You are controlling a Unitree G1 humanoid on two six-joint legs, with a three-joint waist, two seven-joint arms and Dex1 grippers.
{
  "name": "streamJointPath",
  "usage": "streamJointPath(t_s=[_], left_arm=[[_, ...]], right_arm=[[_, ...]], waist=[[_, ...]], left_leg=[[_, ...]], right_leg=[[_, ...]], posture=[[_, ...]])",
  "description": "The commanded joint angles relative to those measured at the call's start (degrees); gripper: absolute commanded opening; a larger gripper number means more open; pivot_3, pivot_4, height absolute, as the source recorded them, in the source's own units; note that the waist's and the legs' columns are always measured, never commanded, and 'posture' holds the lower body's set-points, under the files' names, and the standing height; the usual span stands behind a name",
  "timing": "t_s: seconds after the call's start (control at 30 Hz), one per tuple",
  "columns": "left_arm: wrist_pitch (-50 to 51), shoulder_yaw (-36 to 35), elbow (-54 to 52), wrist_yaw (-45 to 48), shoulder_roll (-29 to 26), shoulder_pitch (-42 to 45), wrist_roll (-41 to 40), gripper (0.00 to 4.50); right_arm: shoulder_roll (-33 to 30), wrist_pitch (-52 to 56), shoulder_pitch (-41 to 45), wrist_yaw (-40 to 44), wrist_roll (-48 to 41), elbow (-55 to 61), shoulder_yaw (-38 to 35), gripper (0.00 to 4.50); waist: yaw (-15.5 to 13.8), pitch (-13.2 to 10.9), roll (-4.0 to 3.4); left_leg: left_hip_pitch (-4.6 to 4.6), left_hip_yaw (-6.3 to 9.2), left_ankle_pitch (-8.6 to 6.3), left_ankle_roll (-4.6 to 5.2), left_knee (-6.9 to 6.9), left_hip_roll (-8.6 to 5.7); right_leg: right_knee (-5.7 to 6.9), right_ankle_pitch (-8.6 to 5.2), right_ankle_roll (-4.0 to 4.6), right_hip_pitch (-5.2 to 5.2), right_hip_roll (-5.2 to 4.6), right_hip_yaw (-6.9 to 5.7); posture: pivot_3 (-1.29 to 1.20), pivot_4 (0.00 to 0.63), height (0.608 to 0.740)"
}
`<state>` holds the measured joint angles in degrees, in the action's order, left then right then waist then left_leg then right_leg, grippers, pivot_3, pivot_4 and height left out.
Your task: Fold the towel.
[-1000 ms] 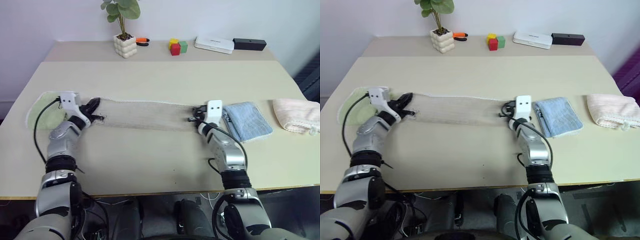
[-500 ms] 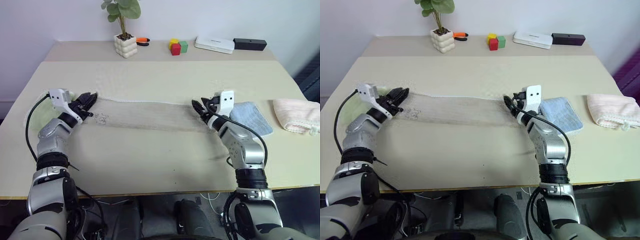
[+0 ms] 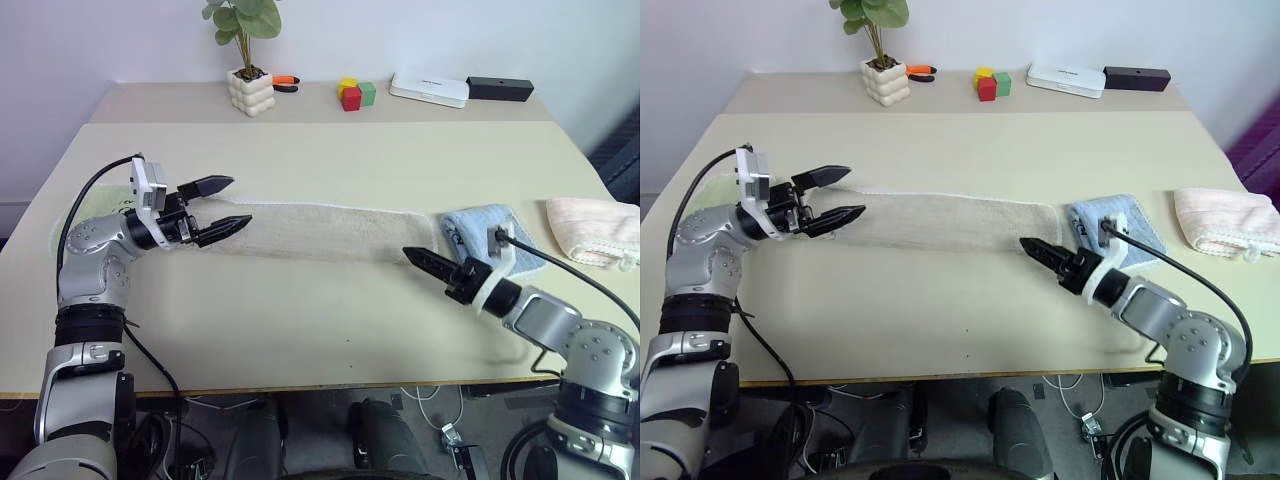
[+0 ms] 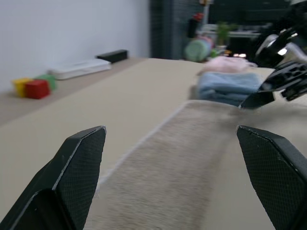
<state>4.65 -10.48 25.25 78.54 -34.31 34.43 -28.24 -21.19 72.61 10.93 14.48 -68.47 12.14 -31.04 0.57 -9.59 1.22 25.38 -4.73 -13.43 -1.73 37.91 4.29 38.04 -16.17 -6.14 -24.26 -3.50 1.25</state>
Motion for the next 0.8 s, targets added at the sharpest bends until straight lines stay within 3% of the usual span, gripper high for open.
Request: streamJointPath(t_s=[0.03, 0.17, 0.43, 0.77, 0.8], left_arm=[[1.47, -1.35, -0.45, 1.82, -0.77, 0.46, -2.39, 4.45], [3.52, -1.75, -0.74, 4.11, -1.72, -0.05, -3.57, 4.45], [3.29, -1.49, 0.08, 3.89, -1.65, 0.32, -3.01, 4.45], [3.21, -2.02, -2.87, 1.44, -1.9, -1.98, -3.03, 4.45], [3.42, -2.11, -3.45, 1.09, -1.97, -2.4, -3.14, 4.49]], right_arm=[[1.47, -0.45, -1.56, -8.07, -7.91, 1.92, -3.85, 4.5], [2.95, -3.58, -4.58, -15.46, -10.05, 2.78, -3.9, 4.5], [6.22, -10.43, -2.77, -27.01, -14.27, 1.61, -0.31, 4.5], [6.91, -16.82, -0.07, -29.24, -9.19, -2.63, 5.1, 4.5], [7.41, -17.71, 0.6, -29.76, -8.73, -3.63, 5.21, 4.25]], waist=[[0.02, 0.0, 0.0], [0.07, 0.0, 0.0], [0.12, 0.0, 0.0], [0.26, 0.02, 0.03], [0.27, 0.02, 0.03]], left_leg=[[0.0, 0.0, 0.0, 0.0, 0.0, 0.0], [0.01, 0.05, 0.0, 0.01, 0.0, 0.0], [0.02, 0.08, -0.01, 0.01, 0.0, 0.0], [0.01, 0.1, -0.01, 0.02, 0.0, 0.01], [0.01, 0.1, -0.01, 0.02, 0.0, 0.01]], right_leg=[[0.0, 0.0, 0.0, 0.0, 0.0, 0.0], [-0.03, 0.0, -0.01, 0.02, 0.01, -0.01], [-0.03, 0.0, -0.01, 0.03, 0.02, 0.0], [-0.03, -0.01, 0.0, 0.03, 0.03, 0.0], [-0.03, 0.0, -0.01, 0.03, 0.03, 0.01]], posture=[[0.0, 0.15, 0.735], [0.0, 0.15, 0.735], [0.0, 0.15, 0.735], [0.0, 0.15, 0.735], [0.0, 0.15, 0.735]])
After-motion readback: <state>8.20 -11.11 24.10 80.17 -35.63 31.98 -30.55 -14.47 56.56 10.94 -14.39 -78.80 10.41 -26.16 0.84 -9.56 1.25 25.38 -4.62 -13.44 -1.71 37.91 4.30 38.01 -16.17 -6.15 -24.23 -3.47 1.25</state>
